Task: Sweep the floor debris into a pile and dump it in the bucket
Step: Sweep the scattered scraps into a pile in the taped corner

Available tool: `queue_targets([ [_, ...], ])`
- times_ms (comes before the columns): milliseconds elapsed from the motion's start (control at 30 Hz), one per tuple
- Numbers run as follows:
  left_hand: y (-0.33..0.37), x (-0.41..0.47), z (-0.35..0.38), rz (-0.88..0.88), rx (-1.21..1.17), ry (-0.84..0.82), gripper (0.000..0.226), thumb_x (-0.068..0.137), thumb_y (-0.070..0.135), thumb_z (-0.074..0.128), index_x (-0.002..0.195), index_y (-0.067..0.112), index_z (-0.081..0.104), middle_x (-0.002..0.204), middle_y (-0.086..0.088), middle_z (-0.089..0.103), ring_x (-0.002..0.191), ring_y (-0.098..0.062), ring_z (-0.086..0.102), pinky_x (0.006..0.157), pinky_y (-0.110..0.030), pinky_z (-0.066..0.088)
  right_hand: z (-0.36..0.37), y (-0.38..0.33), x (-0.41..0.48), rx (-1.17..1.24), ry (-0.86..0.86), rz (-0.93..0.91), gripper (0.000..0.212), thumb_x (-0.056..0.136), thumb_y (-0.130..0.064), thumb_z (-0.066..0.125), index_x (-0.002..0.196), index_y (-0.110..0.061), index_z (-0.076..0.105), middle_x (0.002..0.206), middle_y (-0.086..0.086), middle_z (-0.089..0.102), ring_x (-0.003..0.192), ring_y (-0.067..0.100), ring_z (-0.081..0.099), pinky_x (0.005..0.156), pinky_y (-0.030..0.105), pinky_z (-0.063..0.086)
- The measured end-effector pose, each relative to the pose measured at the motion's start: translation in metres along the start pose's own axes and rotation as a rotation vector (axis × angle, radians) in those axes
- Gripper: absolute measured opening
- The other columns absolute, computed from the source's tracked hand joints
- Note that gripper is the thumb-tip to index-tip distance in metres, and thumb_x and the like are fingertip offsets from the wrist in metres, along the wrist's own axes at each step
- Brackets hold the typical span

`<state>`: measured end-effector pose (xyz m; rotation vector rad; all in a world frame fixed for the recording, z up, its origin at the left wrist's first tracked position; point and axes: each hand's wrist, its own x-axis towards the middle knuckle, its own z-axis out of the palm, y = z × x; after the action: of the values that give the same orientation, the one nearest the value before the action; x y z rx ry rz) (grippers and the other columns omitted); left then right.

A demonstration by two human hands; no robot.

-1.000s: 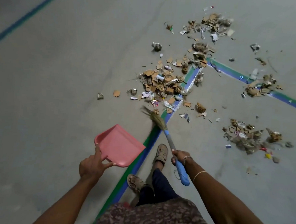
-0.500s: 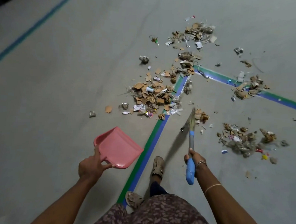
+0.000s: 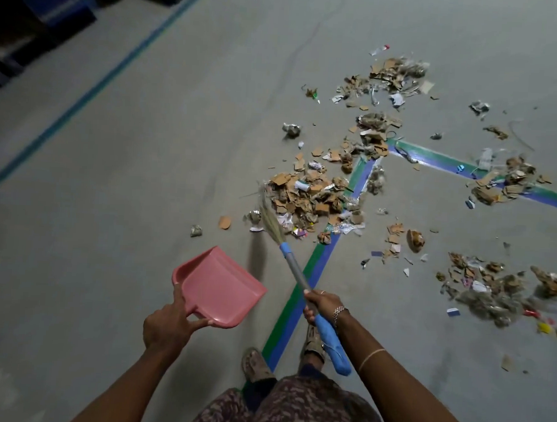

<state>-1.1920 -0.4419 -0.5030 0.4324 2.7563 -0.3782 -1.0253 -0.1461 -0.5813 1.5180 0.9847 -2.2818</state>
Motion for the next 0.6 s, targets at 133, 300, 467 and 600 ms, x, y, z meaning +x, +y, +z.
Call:
queue_targets([
  [133,-0.018,-0.002,0.003,-0.022,0.017,0.004,0.136,0.048,0.103,0.038,0.156,0.021,0.026,0.085,-0.005,0.073,0.075,-0.027,0.072,0.061,-0.032,0.049,0.035,0.006,0.035,-0.041,0.015,0.091,0.022,0.101,-0.006,0.051,0.080,-0.005,0.044,0.041,0.008,0.042,0.026,0.016,0.039,0.031,0.015,0.033],
  [300,-0.036,0.005,0.005,-0.046,-0.025,-0.056,0.141,0.045,0.108,0.019,0.152,0.020,0.036,0.064,-0.005,0.068,0.053,-0.027,0.065,0.047,-0.025,0.036,0.030,0.015,0.075,-0.033,0.152,0.120,0.026,0.094,-0.014,0.063,0.079,0.000,0.049,0.048,0.012,0.050,0.032,0.020,0.047,0.037,0.025,0.041],
  [467,-0.052,0.019,-0.003,-0.019,-0.001,-0.014,0.134,0.045,0.101,0.041,0.151,0.020,0.038,0.069,-0.007,0.070,0.061,-0.029,0.069,0.051,-0.028,0.040,0.003,0.010,0.068,0.089,0.349,0.092,0.026,0.093,-0.017,0.064,0.078,0.002,0.053,0.052,0.014,0.054,0.039,0.022,0.050,0.040,0.028,0.044],
  [600,-0.080,0.048,0.002,0.037,-0.036,-0.028,0.137,0.046,0.108,0.026,0.147,0.017,0.043,0.060,-0.007,0.066,0.050,-0.029,0.065,0.048,-0.027,0.037,-0.008,0.015,0.062,0.192,0.543,-0.027,0.030,0.093,-0.014,0.065,0.068,-0.001,0.054,0.048,0.012,0.051,0.044,0.023,0.049,0.039,0.027,0.044],
])
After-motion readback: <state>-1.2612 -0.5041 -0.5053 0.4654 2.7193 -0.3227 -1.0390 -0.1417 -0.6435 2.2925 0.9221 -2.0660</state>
